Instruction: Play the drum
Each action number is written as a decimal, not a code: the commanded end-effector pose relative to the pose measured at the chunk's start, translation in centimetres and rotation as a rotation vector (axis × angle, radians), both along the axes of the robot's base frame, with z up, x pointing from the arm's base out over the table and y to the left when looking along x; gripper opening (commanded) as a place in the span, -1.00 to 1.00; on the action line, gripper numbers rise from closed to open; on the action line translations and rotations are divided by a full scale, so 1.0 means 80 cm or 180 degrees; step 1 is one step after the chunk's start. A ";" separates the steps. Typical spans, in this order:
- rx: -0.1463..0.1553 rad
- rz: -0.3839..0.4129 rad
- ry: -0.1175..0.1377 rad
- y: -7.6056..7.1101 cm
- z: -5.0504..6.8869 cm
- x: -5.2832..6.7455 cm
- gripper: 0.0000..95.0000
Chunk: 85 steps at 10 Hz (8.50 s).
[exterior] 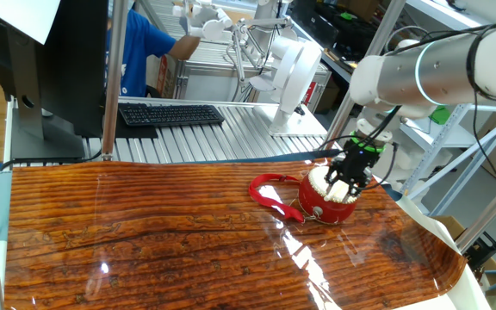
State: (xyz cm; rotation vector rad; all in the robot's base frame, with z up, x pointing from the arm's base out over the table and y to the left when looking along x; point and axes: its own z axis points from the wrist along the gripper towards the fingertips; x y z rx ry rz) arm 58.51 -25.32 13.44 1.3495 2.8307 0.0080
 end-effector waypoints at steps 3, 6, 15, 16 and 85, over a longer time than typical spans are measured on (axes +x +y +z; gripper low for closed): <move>-0.0013 0.0014 -0.0016 0.004 -0.005 0.002 -0.20; -0.0013 0.0030 -0.0018 0.004 -0.012 0.009 -0.20; -0.0015 0.0039 -0.0025 0.011 -0.023 0.018 -0.60; -0.0018 0.0038 -0.0026 0.011 -0.023 0.018 -0.60; 0.0694 0.0057 0.0249 0.033 0.152 -0.082 -1.00</move>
